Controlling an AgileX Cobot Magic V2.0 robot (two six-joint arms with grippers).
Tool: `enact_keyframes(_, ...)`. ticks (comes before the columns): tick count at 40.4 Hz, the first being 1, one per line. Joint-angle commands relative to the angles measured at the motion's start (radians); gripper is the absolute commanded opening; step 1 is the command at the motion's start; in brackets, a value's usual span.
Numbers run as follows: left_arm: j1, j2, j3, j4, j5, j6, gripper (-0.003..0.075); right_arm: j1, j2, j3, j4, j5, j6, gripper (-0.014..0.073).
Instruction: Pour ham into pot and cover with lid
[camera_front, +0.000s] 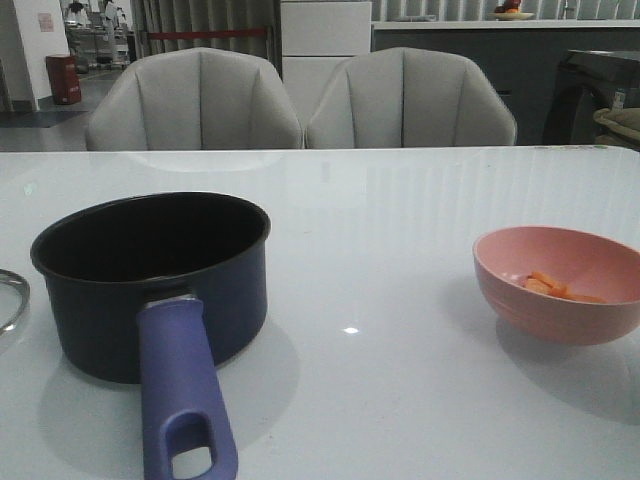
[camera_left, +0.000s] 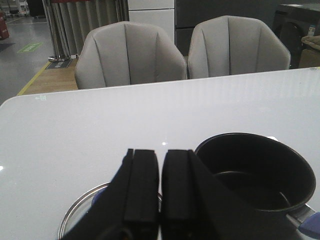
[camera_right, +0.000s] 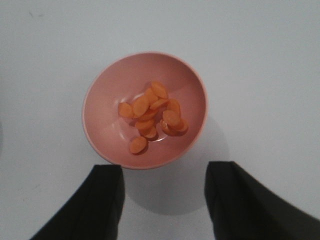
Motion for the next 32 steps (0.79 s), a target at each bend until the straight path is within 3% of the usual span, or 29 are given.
enact_keyframes(1, -0.007, 0.011, -0.029, -0.003, -0.086, -0.003, 0.0114, -0.008, 0.091, -0.104, 0.004, 0.006, -0.006, 0.0475)
enact_keyframes(16, -0.007, 0.011, -0.029, -0.003, -0.086, -0.003, 0.0114, -0.103, 0.465, -0.352, -0.003, 0.18, -0.033, 0.0475)
enact_keyframes(32, -0.007, 0.011, -0.029, -0.005, -0.086, -0.003, 0.0114, -0.106, 0.677, -0.446, 0.002, 0.182, -0.108, 0.0475)
